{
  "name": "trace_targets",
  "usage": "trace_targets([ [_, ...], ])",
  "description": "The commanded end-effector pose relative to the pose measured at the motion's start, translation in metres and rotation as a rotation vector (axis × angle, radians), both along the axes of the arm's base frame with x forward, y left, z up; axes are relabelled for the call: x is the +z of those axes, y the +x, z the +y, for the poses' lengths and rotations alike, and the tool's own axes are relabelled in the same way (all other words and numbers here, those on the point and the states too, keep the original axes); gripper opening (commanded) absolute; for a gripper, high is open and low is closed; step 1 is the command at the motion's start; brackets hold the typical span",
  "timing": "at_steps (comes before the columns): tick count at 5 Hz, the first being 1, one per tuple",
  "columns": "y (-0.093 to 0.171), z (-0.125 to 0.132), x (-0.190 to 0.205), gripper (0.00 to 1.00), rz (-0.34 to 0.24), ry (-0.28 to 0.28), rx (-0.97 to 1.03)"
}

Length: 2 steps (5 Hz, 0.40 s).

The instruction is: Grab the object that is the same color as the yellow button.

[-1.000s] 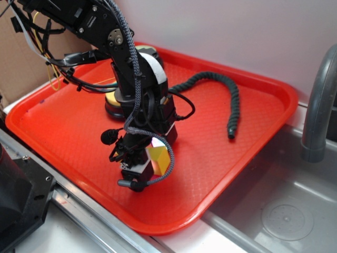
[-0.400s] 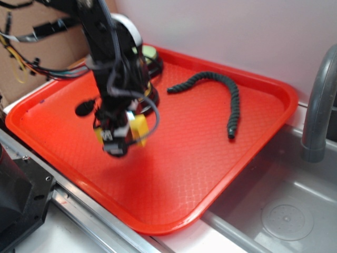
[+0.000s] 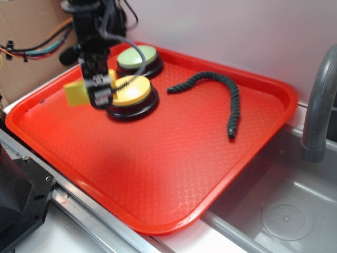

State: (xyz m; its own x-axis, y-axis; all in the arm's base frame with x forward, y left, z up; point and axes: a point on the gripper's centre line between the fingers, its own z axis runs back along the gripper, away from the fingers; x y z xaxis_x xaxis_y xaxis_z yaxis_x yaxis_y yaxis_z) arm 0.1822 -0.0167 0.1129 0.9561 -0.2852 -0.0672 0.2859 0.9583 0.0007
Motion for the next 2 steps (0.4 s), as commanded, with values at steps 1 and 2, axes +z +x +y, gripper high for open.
trace_targets([
  [1,-0.0173,0.0271,0.047,0.0,-0.087,0.027,0.487],
  [2,-0.0208,0.034,0.0429,0.0,-0.048,0.029,0.593],
])
